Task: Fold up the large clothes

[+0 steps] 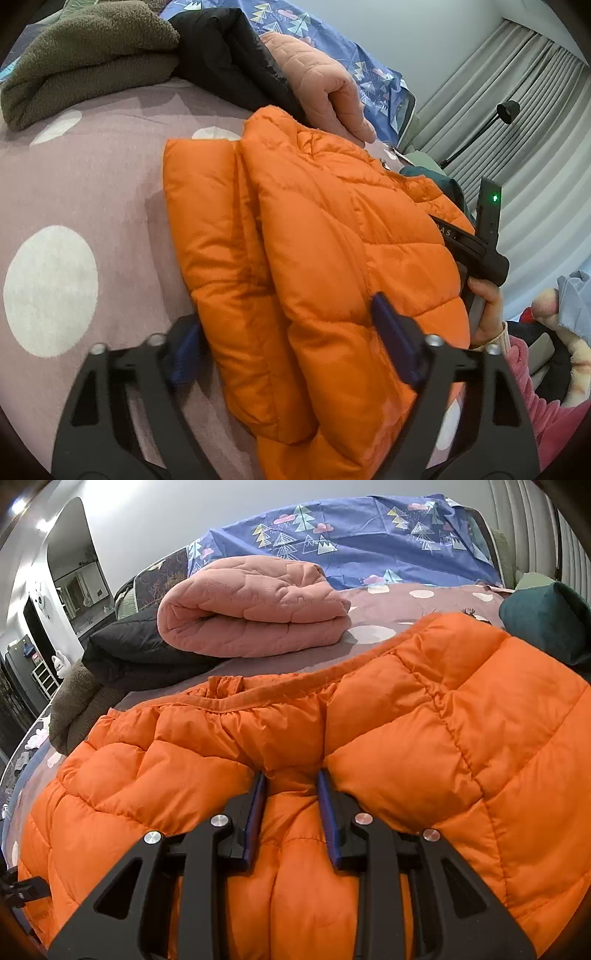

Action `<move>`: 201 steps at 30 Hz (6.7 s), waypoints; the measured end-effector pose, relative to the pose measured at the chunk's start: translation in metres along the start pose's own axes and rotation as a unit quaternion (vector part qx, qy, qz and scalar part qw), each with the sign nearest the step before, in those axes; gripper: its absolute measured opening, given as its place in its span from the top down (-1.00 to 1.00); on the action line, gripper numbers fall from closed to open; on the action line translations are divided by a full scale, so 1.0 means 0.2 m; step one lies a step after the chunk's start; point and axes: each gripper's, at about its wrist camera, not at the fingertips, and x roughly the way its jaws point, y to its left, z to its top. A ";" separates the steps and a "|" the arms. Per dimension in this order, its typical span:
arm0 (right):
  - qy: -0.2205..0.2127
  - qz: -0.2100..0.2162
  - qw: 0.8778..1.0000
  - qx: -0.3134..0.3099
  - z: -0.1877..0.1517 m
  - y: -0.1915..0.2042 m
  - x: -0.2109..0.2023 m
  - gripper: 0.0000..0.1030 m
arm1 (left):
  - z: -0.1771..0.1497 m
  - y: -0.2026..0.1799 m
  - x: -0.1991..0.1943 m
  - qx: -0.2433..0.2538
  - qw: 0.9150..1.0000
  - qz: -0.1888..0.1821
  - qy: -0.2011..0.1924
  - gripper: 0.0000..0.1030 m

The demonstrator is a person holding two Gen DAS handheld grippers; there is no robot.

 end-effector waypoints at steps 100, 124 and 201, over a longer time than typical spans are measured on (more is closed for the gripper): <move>-0.106 0.078 0.974 0.183 -0.58 -0.53 -1.17 0.70 | 0.13 -1.62 0.92 0.182 0.927 -0.289 0.154 -0.71; -0.142 -0.027 0.981 0.132 -0.61 -0.59 -1.25 -0.22 | 0.20 -1.67 1.07 0.388 0.919 -0.013 0.075 -0.35; -0.047 -0.044 0.997 0.052 -0.49 -0.67 -0.77 0.77 | 0.47 -1.26 1.26 0.306 0.950 0.043 0.052 0.21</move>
